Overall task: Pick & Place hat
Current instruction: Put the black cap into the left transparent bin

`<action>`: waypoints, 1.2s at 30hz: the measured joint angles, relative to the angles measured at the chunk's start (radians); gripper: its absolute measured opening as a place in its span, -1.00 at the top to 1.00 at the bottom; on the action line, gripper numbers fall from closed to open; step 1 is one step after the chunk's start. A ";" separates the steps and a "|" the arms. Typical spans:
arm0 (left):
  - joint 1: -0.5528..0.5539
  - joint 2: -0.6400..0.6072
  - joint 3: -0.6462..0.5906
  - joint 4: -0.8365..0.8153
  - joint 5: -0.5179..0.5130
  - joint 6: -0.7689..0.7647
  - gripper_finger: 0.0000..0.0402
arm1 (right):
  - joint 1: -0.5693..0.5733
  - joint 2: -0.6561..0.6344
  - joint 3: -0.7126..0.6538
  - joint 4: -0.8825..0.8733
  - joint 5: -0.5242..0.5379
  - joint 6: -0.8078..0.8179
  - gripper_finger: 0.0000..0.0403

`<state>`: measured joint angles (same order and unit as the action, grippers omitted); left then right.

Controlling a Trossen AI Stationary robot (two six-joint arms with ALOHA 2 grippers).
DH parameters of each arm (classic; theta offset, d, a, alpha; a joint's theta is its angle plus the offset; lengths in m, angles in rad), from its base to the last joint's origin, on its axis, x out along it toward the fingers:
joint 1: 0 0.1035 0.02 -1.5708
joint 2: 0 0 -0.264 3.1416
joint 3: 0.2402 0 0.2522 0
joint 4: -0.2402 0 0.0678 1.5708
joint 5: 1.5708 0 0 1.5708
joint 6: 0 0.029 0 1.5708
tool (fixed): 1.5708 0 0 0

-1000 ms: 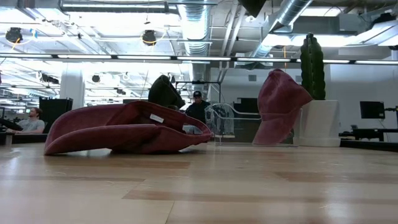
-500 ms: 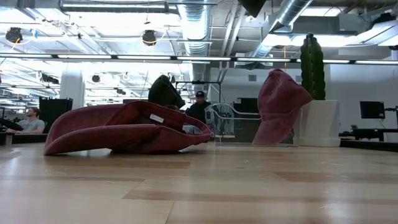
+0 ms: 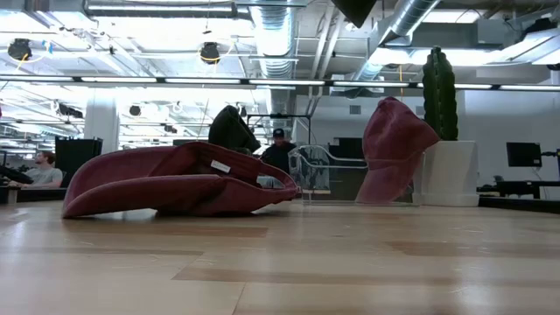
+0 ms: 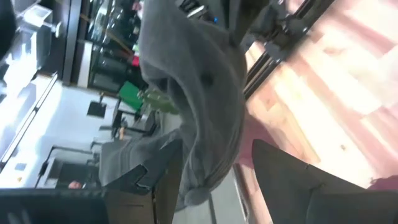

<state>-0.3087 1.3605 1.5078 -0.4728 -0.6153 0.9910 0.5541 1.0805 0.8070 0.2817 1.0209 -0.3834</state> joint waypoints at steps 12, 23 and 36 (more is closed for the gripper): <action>0.032 0.000 0.000 0.002 0.023 -0.003 0.05 | 0.000 0.000 0.000 0.034 -0.042 -0.008 1.00; 0.056 0.000 0.000 0.003 0.086 -0.056 0.14 | 0.000 0.000 0.000 0.042 -0.054 -0.017 0.99; 0.056 0.000 0.000 0.034 0.037 -0.049 0.87 | -0.010 0.000 0.000 0.039 -0.055 0.000 0.73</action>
<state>-0.2523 1.3605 1.5078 -0.4384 -0.5785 0.9424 0.5442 1.0805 0.8070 0.3208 0.9659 -0.3834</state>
